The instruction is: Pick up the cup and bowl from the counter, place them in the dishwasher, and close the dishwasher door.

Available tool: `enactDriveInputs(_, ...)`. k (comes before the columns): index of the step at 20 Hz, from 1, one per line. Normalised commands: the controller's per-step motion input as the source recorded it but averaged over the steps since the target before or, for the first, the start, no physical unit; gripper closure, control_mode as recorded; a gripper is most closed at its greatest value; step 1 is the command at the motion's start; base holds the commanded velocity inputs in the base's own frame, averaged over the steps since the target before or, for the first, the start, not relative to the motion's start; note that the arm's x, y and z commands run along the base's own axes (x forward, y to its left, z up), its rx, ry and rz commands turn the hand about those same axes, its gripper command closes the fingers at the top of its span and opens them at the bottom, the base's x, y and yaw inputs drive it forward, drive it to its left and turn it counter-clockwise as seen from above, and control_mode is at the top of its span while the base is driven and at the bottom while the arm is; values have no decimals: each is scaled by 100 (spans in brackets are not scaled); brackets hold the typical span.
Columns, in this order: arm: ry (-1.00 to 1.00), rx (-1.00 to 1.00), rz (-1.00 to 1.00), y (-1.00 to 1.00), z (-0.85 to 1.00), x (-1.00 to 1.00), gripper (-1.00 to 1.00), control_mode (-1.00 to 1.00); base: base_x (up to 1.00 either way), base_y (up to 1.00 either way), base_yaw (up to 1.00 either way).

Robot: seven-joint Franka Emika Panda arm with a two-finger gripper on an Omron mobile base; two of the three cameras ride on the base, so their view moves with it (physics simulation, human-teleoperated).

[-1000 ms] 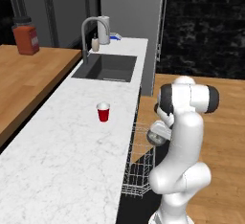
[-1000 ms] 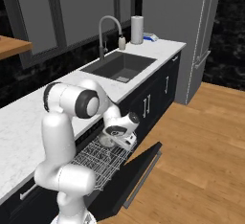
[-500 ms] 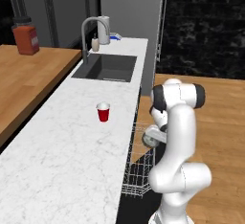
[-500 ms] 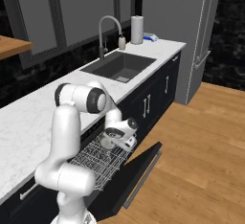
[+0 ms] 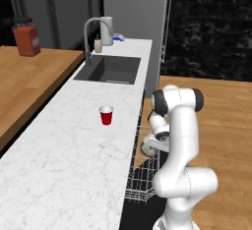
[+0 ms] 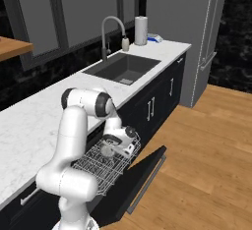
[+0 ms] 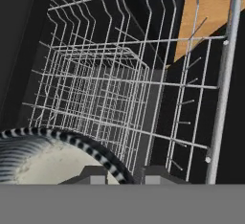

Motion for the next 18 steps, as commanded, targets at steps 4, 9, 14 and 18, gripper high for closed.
enactDriveInputs(4, -4, -2, 6, 0, -68, 23, 100, -100, 0, 0, 0)
enactDriveInputs(9, -4, -3, 5, -2, -80, 18, 100, -100, 0, 0, 0)
enactDriveInputs(14, 0, -1, 4, -19, -77, 16, 100, -100, 0, 0, 0)
enactDriveInputs(18, 1, -3, 3, -51, -80, 7, 100, -100, 0, 0, 0)
